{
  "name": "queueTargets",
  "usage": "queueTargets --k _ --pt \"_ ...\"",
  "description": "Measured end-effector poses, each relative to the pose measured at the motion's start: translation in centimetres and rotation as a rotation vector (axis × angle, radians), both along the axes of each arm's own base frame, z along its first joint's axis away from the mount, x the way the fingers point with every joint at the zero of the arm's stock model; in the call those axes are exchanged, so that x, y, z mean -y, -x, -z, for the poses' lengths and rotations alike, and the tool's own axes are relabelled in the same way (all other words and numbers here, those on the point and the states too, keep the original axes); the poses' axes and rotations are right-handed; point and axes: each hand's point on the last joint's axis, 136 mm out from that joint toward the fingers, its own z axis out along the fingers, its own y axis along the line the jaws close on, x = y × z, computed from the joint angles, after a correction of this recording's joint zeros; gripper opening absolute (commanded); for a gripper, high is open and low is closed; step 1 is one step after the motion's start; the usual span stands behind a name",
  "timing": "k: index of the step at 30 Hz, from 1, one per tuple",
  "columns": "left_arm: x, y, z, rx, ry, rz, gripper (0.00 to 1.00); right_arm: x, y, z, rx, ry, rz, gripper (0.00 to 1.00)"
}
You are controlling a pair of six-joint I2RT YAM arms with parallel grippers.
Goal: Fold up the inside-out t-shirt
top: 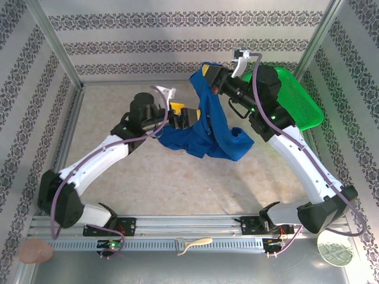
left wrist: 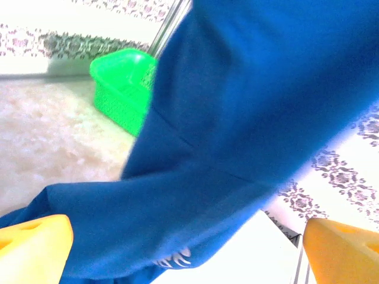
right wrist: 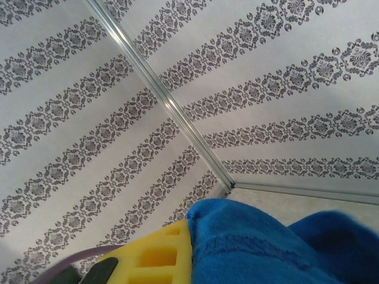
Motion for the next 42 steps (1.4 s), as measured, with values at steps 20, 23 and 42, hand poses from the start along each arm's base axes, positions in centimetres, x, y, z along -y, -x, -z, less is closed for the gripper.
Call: queueTargets --k 20,23,42 --pt "0.3 -7.8 1.7 -0.065 0.111 -0.056 0.00 0.4 1.7 2.5 -0.037 0.008 -0.004 0.72" --pt "-5.7 -7.2 2.7 -0.097 0.130 -0.173 0.00 5.5 2.1 4.8 -0.074 0.007 0.121 0.71" --pt "-10.0 0.6 17.6 -0.356 0.084 -0.264 0.02 4.8 0.0 37.1 -0.726 0.653 0.151 0.74"
